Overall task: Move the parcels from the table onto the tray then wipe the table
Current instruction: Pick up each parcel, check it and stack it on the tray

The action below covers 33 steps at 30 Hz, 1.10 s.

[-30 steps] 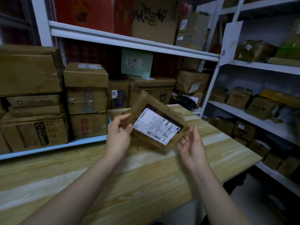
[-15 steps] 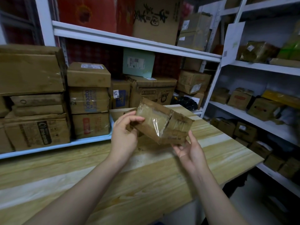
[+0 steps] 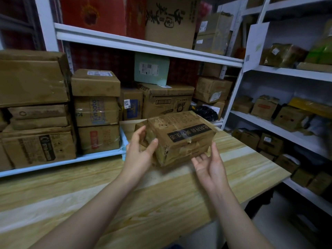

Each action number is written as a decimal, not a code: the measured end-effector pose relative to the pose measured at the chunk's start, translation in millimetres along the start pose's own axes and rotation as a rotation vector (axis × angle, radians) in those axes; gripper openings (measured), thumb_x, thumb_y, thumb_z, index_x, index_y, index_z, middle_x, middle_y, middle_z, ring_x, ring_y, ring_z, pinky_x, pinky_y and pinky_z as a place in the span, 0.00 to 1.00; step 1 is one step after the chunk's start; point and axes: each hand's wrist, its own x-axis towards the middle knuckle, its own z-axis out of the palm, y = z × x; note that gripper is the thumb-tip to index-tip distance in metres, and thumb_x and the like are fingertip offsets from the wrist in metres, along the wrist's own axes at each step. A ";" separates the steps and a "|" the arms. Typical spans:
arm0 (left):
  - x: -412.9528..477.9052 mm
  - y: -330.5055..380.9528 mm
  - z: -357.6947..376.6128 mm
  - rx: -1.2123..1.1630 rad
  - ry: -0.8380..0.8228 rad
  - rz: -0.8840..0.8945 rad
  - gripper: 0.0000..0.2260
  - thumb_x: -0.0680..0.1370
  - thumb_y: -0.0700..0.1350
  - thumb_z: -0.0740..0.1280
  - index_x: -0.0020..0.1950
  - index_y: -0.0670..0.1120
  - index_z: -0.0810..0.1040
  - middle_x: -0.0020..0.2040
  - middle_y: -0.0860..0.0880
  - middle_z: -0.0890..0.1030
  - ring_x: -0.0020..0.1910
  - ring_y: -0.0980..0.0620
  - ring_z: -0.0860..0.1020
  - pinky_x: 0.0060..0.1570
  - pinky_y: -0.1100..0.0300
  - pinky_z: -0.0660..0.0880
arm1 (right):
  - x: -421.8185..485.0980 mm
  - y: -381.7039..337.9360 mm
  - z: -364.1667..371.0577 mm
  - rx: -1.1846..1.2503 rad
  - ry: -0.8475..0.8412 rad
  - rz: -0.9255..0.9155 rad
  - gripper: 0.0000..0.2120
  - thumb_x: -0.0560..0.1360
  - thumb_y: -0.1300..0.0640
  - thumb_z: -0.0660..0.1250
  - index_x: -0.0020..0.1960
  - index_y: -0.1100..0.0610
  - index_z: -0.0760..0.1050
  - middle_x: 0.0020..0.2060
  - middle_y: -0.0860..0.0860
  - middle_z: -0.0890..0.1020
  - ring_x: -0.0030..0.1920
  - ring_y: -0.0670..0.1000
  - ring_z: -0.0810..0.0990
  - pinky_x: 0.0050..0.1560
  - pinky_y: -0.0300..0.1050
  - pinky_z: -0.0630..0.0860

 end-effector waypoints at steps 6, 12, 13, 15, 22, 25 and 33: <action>-5.5 10.4 3.0 -0.133 0.010 -0.063 0.29 0.74 0.62 0.62 0.73 0.55 0.64 0.69 0.54 0.72 0.66 0.55 0.72 0.68 0.52 0.67 | -5.8 -4.4 0.6 -0.076 -0.030 -0.033 0.23 0.79 0.43 0.61 0.71 0.50 0.71 0.61 0.56 0.82 0.66 0.56 0.77 0.72 0.58 0.68; -8.5 12.7 3.9 -0.219 0.022 -0.078 0.19 0.78 0.37 0.65 0.68 0.50 0.70 0.54 0.56 0.77 0.55 0.55 0.79 0.49 0.63 0.79 | -12.3 -5.8 4.9 -0.014 -0.061 -0.002 0.24 0.79 0.46 0.63 0.70 0.58 0.71 0.64 0.59 0.81 0.66 0.56 0.78 0.72 0.54 0.70; -8.8 12.1 3.4 -0.233 0.032 -0.079 0.18 0.78 0.35 0.64 0.66 0.48 0.71 0.52 0.55 0.78 0.53 0.55 0.79 0.44 0.66 0.79 | -11.9 -6.8 4.7 -0.027 -0.064 0.008 0.23 0.80 0.47 0.63 0.70 0.57 0.71 0.64 0.60 0.80 0.66 0.58 0.77 0.72 0.56 0.70; -9.2 10.1 2.2 -0.231 0.046 -0.071 0.17 0.78 0.32 0.64 0.63 0.47 0.72 0.54 0.51 0.79 0.54 0.55 0.79 0.41 0.69 0.78 | -10.7 -7.5 4.4 -0.093 -0.082 0.026 0.19 0.80 0.47 0.63 0.68 0.55 0.73 0.65 0.62 0.78 0.66 0.60 0.77 0.69 0.60 0.72; -10.2 6.9 -1.1 -0.173 0.103 0.039 0.19 0.74 0.27 0.63 0.52 0.51 0.75 0.54 0.52 0.78 0.54 0.57 0.77 0.52 0.62 0.74 | -5.6 -12.2 5.1 0.056 -0.111 0.184 0.50 0.70 0.29 0.65 0.82 0.49 0.49 0.78 0.66 0.55 0.77 0.68 0.58 0.67 0.74 0.66; -9.8 7.1 -5.4 -0.136 0.117 0.059 0.19 0.74 0.27 0.62 0.51 0.51 0.77 0.53 0.54 0.78 0.51 0.62 0.76 0.47 0.68 0.72 | -9.8 -11.1 3.9 -0.007 -0.210 0.179 0.33 0.77 0.37 0.62 0.77 0.54 0.64 0.69 0.65 0.74 0.69 0.66 0.73 0.67 0.69 0.71; -2.8 -2.5 -22.8 -0.157 0.192 0.063 0.24 0.72 0.28 0.61 0.49 0.58 0.80 0.58 0.55 0.80 0.60 0.53 0.76 0.57 0.58 0.72 | -13.6 -3.4 8.2 -0.108 -0.279 0.113 0.29 0.77 0.60 0.65 0.75 0.40 0.67 0.64 0.59 0.80 0.67 0.65 0.76 0.66 0.78 0.65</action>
